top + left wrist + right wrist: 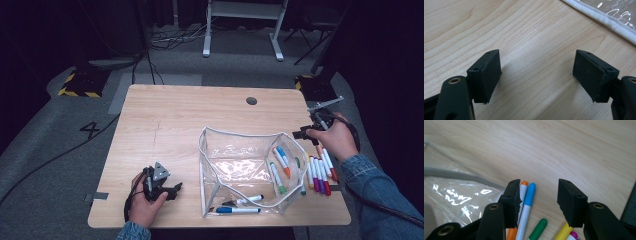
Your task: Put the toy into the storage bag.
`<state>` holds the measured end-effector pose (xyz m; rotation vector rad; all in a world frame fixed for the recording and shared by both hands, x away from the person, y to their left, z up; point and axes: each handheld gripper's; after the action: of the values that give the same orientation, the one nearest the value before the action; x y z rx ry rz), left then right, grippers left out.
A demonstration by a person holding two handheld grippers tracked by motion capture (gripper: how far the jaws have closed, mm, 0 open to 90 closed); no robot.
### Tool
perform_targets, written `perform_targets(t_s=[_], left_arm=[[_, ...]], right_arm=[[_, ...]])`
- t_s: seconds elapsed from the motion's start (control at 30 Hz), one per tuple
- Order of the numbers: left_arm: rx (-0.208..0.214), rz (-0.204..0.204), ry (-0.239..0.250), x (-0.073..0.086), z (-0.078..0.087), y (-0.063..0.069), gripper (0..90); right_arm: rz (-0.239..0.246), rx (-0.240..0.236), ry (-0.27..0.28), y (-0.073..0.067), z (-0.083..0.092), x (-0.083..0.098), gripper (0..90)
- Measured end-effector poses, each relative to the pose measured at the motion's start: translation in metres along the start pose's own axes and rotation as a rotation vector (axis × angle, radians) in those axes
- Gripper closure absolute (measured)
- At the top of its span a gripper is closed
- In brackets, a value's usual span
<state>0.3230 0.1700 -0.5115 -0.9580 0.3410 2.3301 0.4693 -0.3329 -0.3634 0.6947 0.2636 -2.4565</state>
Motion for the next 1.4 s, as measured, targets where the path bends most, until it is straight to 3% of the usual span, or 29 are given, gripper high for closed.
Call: perform_targets(t_s=[0.23, 0.5, 0.8, 0.97, 1.13, 1.23, 1.4], left_arm=[[0.001, 0.000, 0.001, 0.000, 0.000, 0.000, 23.1], [0.001, 0.000, 0.001, 0.000, 0.000, 0.000, 23.1], [0.000, 0.000, 0.000, 0.000, 0.000, 0.000, 23.1], [0.003, 0.001, 0.000, 0.000, 0.000, 0.000, 23.1], [0.000, 0.004, 0.003, 0.000, -0.001, 0.000, 22.9], [-0.001, 0.004, 0.003, 0.000, -0.001, 0.000, 22.9], [-0.001, 0.004, 0.003, 0.000, -0.001, 0.000, 23.0]], right_arm=[[-0.031, -0.022, -0.073, 0.003, -0.034, 0.021, 57.1], [-0.029, -0.051, -0.145, 0.000, -0.062, 0.041, 61.1], [-0.063, -0.070, -0.208, -0.003, -0.078, 0.052, 64.1], [-0.064, -0.056, -0.232, -0.005, -0.088, 0.057, 64.8], [-0.069, -0.030, -0.228, -0.007, -0.089, 0.057, 69.0], [-0.107, -0.005, -0.231, -0.009, -0.089, 0.056, 76.4], [-0.150, -0.013, -0.212, -0.009, -0.089, 0.057, 76.7]])
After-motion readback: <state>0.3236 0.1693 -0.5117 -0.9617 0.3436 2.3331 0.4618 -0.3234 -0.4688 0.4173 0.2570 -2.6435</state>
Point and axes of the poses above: each handheld gripper's, and its own axes: z roughly backward along the jaws, x roughly out of its underside, y roughly to its right
